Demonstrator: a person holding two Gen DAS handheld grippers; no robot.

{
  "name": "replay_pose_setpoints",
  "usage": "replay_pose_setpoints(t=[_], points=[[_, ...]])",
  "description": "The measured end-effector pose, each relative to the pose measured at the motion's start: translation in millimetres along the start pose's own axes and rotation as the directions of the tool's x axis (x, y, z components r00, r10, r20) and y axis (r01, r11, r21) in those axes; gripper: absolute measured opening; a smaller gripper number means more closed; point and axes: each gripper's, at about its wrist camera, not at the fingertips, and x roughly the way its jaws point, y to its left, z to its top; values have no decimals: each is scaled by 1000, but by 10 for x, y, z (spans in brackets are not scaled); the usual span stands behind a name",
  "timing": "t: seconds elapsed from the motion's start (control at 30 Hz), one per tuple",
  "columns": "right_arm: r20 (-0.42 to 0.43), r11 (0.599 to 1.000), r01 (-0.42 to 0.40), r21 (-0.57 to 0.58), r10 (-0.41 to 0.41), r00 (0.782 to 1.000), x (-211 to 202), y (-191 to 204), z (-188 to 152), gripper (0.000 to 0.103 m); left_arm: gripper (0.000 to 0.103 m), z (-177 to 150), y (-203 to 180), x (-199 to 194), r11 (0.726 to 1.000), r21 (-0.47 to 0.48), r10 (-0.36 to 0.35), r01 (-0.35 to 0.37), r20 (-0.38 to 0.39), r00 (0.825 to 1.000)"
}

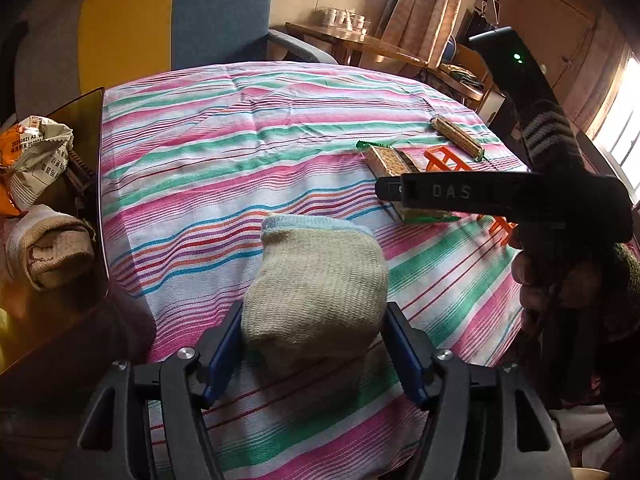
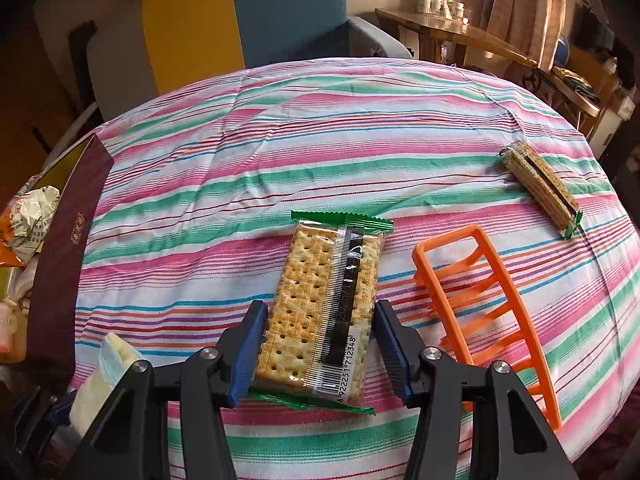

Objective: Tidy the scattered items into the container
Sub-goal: 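Grasp the green-wrapped cracker pack with the right tool while the left tool holds the sock, then carry the sock and cracker pack over the gold tray with both tools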

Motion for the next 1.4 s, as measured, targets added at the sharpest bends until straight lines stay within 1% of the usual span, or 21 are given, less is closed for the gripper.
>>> replay_pose_setpoints(t=[0.17, 0.27, 0.37, 0.47, 0.67, 0.77, 0.9, 0.97, 1.1, 1.2, 1.4], points=[[9, 999, -51, -13, 51, 999, -123, -50, -187, 54, 70, 12, -46, 7, 1000, 24, 20, -20, -12, 1000], [14, 996, -82, -22, 82, 997, -196, -80, -300, 54, 70, 60, -25, 3, 1000, 2, 16, -16, -30, 999], [18, 993, -112, -30, 113, 993, -270, -110, -412, 54, 70, 95, -22, 23, 999, 10, 36, -36, -34, 999], [23, 989, -142, -38, 143, 989, -343, -140, -524, 54, 70, 136, -32, 58, 999, 26, 42, -41, -44, 998], [31, 984, -175, -3, 175, 984, -338, -177, -542, 56, 70, 150, -16, 85, 999, 32, 29, -27, -49, 998], [27, 985, -172, -6, 172, 985, -330, -167, -537, 56, 70, 153, -27, 92, 999, 37, 32, -30, -52, 998], [18, 986, -168, -3, 168, 986, -318, -150, -524, 58, 69, 172, -62, 113, 997, 50, 57, -54, -56, 997], [15, 985, -175, 4, 175, 985, -313, -146, -518, 64, 69, 180, -76, 124, 996, 55, 71, -67, -56, 996], [14, 987, -163, -10, 163, 987, -308, -106, -521, 66, 68, 166, -105, 137, 994, 71, 90, -87, -51, 995], [20, 989, -143, -43, 144, 989, -307, -63, -540, 67, 68, 158, -126, 148, 991, 84, 105, -100, -51, 993], [27, 992, -112, -61, 114, 993, -302, -25, -550, 66, 69, 138, -163, 155, 987, 100, 127, -122, -38, 991]])
